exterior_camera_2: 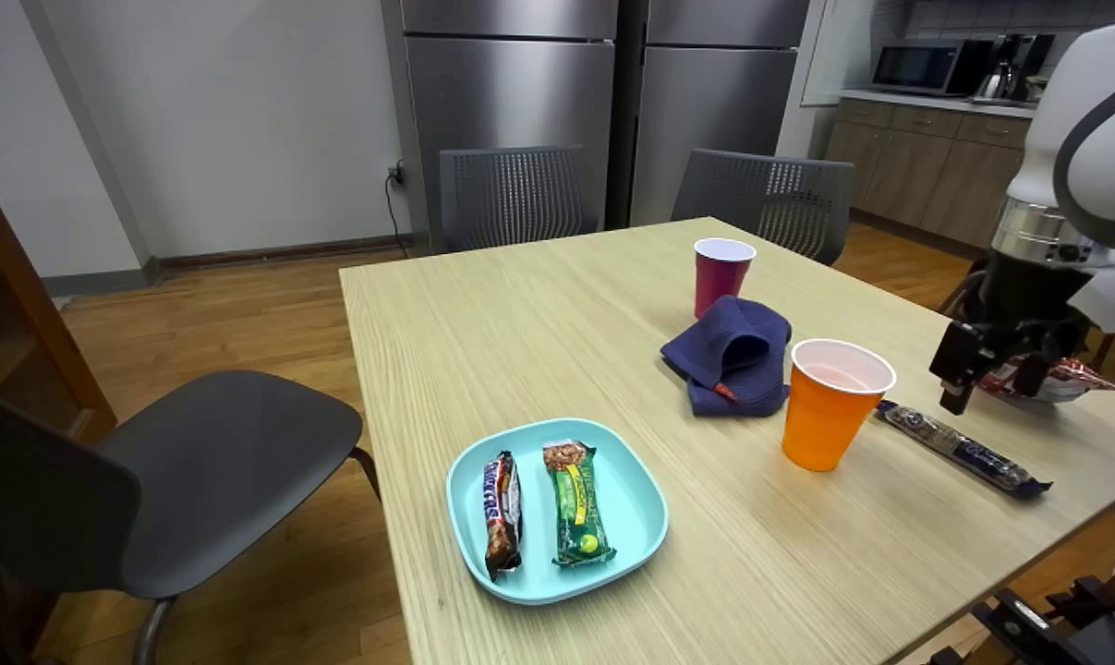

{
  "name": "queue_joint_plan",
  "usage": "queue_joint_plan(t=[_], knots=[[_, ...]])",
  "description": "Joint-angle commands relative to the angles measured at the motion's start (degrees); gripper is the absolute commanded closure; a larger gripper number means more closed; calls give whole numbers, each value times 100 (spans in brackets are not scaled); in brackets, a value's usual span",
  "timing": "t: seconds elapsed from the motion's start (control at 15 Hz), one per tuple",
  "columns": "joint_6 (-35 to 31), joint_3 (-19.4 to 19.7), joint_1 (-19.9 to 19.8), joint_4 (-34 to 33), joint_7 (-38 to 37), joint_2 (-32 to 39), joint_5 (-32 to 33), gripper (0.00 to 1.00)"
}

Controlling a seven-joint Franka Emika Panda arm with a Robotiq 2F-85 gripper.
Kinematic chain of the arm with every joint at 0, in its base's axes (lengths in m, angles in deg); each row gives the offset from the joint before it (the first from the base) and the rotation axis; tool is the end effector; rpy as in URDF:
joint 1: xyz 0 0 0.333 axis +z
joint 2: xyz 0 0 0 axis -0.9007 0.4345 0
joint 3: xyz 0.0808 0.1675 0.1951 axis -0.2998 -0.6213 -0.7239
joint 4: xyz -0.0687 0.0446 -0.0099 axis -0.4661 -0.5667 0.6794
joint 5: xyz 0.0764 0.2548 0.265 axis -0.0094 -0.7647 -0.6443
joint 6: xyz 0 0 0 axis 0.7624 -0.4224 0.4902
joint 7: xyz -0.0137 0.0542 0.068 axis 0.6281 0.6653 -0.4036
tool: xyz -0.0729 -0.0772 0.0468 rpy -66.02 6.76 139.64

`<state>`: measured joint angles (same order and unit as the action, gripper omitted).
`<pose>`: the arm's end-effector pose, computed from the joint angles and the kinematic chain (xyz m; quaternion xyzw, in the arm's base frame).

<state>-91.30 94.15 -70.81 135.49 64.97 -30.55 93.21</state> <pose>0.3619 -0.1298 0.1200 0.9973 -0.0439 -0.0209 0.0554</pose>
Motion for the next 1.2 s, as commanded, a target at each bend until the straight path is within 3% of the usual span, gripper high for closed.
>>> queue_joint_plan(t=[0.0,0.27,0.73,0.8,0.87,1.13], knots=[[-200,246,326,-259,-305,493,164,0],[-260,333,585,-420,-316,854,29,0],[-250,287,692,-549,-243,1160,-125,0],[-306,303,706,-539,-225,1172,-104,25],[-324,317,727,-544,-229,1190,-103,26],[-323,285,702,-566,-213,1199,-161,58]])
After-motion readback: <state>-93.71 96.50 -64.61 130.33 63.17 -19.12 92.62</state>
